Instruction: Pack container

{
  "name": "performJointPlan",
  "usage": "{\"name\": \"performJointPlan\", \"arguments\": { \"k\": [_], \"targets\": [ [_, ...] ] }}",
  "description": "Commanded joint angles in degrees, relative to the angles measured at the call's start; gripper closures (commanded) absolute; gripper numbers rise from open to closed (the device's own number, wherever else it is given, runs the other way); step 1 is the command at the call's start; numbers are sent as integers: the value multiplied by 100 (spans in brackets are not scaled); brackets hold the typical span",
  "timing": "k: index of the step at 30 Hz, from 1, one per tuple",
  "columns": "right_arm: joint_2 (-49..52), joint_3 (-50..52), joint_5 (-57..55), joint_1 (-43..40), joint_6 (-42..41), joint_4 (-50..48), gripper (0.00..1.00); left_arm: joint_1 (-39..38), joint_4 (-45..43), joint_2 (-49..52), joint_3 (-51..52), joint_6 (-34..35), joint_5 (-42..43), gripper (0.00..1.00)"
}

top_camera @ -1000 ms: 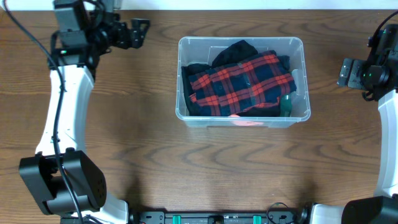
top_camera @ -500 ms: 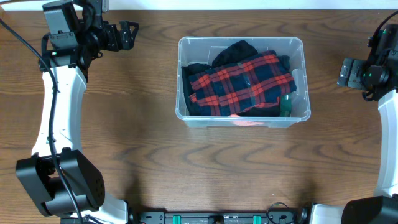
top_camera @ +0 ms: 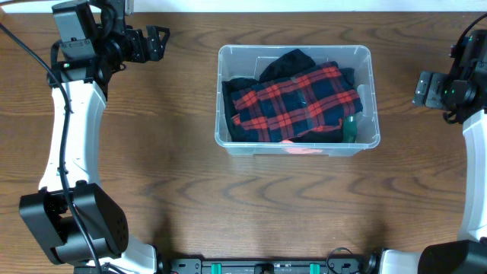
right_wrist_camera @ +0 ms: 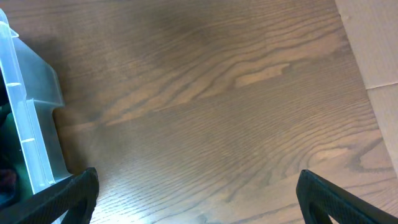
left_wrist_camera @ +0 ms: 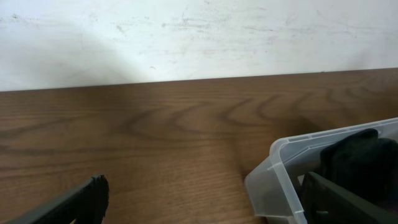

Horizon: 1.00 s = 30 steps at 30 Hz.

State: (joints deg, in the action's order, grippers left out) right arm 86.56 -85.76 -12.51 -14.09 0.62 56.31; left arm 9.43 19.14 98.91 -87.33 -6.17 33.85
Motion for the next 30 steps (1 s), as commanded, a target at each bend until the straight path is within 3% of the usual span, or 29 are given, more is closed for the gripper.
{"name": "performJointPlan", "arguments": {
  "k": [1,15,30],
  "targets": [
    [7,-37,-76,-11,-59,7,1,15,11,15,-15,28,-50,2],
    [-122,-26,-76,337,-59,9,1,15,11,15,-15,28,-50,2],
    [-1770,-22,-76,2844,-59,9,1,15,11,15,-15,28,-50,2]
  ]
}}
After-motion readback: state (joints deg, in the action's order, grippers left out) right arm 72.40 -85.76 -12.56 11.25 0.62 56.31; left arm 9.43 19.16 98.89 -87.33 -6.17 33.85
